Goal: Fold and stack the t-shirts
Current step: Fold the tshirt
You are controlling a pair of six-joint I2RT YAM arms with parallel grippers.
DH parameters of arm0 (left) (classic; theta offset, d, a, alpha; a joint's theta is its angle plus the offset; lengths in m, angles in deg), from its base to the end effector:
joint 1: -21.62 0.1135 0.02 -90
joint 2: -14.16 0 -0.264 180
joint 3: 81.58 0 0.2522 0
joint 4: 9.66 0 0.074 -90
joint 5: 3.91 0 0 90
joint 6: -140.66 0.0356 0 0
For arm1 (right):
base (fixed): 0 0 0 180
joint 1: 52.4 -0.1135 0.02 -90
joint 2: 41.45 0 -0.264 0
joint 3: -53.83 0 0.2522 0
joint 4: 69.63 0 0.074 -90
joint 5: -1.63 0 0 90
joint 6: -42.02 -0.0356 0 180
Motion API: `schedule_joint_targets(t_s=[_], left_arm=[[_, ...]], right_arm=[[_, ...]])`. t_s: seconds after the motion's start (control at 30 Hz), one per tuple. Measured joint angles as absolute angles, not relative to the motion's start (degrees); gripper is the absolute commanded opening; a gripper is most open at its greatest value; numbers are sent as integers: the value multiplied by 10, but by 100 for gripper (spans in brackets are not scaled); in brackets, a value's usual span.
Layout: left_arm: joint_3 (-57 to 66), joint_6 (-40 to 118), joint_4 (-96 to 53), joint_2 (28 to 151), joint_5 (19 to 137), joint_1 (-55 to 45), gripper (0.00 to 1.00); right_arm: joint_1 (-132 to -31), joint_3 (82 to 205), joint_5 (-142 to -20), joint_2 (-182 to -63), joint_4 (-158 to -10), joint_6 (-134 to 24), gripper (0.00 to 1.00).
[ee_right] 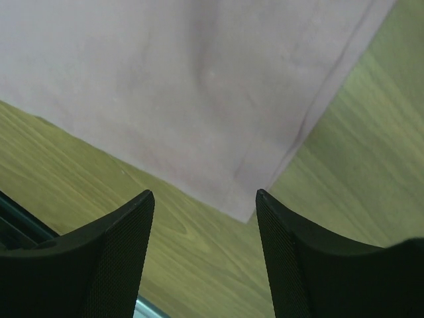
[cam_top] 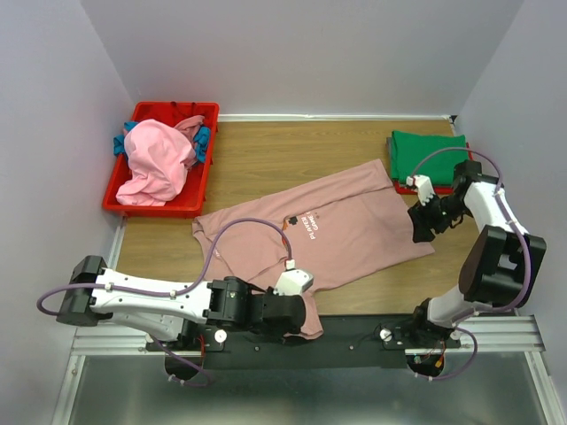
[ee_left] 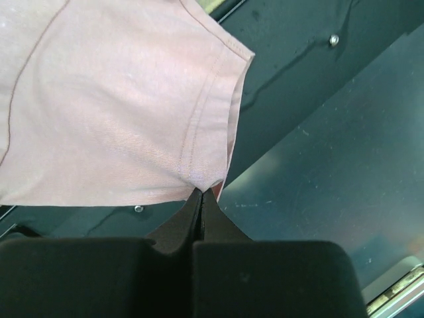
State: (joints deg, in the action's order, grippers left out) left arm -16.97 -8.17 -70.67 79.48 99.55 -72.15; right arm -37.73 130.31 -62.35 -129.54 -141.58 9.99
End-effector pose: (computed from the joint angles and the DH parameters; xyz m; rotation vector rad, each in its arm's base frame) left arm -0.0058 -0.2135 0.2546 0.7447 2.6375 -0.5939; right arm 0.2653 -0.0533 0.2213 -1.0490 2.5456 0.4208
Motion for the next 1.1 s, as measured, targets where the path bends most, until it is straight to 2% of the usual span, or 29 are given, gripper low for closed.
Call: schedule_joint_targets(t_s=[0.13,0.63,1.1], left_arm=[[-179,-78,-698,785,996,-711,0],[-208,-73,-674,741,996,-706,0],[-218,-64,-670,711,1006,-706,0]], right_arm=[[-346,1309,-639,-1324,-1424,102,63],[-297,1348,-672,-1430,-1416,37,60],[-297,1361,-677,-1468,-1415,-43,59]])
